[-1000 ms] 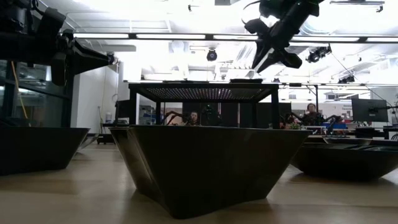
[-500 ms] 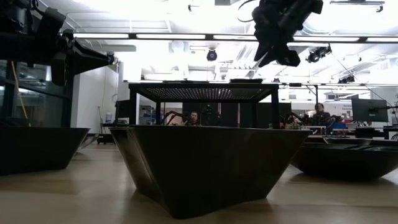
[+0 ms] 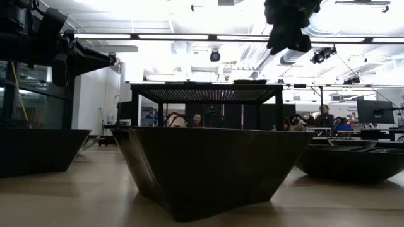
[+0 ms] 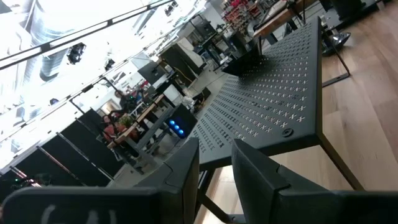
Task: Pick & Place Mini shaped plates
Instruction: Stack the right distorted square plate on the distorted square plates on the shelf
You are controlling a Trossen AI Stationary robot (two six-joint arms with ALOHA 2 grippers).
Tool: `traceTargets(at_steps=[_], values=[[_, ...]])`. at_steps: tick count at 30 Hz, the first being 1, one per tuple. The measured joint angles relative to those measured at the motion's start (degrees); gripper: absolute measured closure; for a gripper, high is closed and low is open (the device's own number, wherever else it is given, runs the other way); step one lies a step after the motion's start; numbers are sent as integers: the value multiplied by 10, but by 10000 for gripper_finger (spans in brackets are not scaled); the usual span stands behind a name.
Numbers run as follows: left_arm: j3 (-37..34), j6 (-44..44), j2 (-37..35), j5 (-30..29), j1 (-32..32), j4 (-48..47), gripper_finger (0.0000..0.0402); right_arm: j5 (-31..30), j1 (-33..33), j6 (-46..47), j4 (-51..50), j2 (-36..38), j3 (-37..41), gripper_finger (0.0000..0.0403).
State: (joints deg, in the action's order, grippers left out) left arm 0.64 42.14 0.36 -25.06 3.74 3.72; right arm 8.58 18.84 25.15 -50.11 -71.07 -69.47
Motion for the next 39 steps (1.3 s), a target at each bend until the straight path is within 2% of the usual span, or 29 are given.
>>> traceTargets(at_steps=[7, 15, 24, 28, 32, 39], values=[[0, 0, 0, 0, 0, 0, 309, -43, -88, -12, 0, -2, 0, 308], [0, 0, 0, 0, 0, 0, 309, -121, -191, -12, 1, -9, 0, 308], [0, 0, 0, 0, 0, 0, 309, -120, -278, -12, 7, -73, 0, 308], [0, 0, 0, 0, 0, 0, 309, -98, -303, -28, 30, -113, 0, 308], [0, 0, 0, 0, 0, 0, 309, -44, -323, -64, 80, -157, 0, 308], [0, 0, 0, 1, 0, 0, 309, 51, -347, -184, 173, -226, 0, 308]])
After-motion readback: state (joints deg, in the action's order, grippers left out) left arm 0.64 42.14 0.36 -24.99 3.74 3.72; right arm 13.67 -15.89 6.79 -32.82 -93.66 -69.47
